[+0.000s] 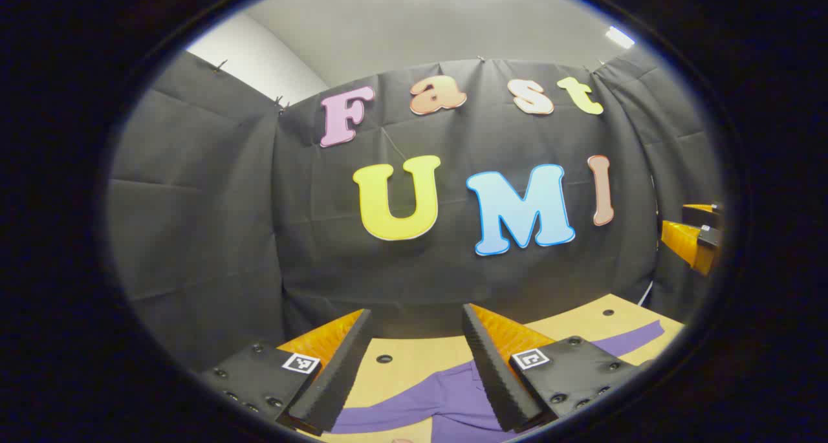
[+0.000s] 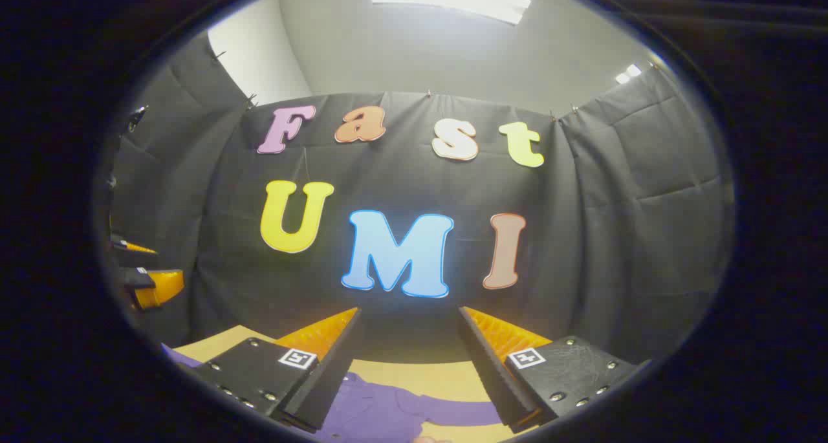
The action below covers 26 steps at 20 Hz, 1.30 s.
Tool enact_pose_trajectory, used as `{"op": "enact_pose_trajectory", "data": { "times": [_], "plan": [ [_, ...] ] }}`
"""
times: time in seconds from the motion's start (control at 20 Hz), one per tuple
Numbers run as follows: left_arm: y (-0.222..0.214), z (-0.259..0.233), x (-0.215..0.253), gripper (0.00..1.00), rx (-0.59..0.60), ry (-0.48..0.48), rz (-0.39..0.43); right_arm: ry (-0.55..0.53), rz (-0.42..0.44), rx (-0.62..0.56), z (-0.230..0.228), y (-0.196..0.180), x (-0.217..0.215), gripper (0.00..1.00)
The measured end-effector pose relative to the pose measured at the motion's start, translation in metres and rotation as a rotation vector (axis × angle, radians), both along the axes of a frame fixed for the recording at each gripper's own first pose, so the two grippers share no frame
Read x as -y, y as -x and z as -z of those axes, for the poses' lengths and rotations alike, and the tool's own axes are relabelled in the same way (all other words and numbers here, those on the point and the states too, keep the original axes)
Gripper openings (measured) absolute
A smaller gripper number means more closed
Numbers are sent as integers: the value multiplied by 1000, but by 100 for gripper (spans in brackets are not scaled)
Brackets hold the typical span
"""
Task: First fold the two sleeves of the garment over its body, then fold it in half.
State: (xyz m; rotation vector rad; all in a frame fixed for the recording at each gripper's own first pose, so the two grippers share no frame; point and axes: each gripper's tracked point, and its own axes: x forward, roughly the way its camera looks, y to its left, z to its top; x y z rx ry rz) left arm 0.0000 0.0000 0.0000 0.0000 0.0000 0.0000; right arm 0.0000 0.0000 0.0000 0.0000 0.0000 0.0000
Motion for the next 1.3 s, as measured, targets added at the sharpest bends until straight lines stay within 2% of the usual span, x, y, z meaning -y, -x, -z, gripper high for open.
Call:
{"op": "enact_pose_trajectory", "data": {
  "times": [0.05, 0.1, 0.35, 0.65, 0.75, 0.8, 0.9, 1.3],
  "plan": [
    [-2, 2, 6, 94, -7, 15, 5, -16, -13, -1, -1, -5, -3, 94],
    [-4, 0, 11, 94, 3, 18, 14, -26, -20, -3, 0, -10, -3, 92],
    [-18, -27, 35, 94, 58, -44, 48, -38, -35, -51, 12, -17, -3, 92],
    [-34, -25, 37, 97, 43, -20, 51, -30, -37, -77, 22, -23, -4, 92],
    [-37, -25, 39, 94, 42, -19, 50, -31, -36, -89, 27, -26, -1, 92],
    [-37, -25, 38, 97, 43, -18, 47, -34, -34, -97, 31, -25, 1, 92],
    [-37, -24, 39, 97, 40, -17, 43, -46, -32, -118, 39, -27, 5, 92],
    [-45, -21, 43, 97, 27, -16, 27, -51, 47, -162, 68, -44, 52, 92]
  ]
}}
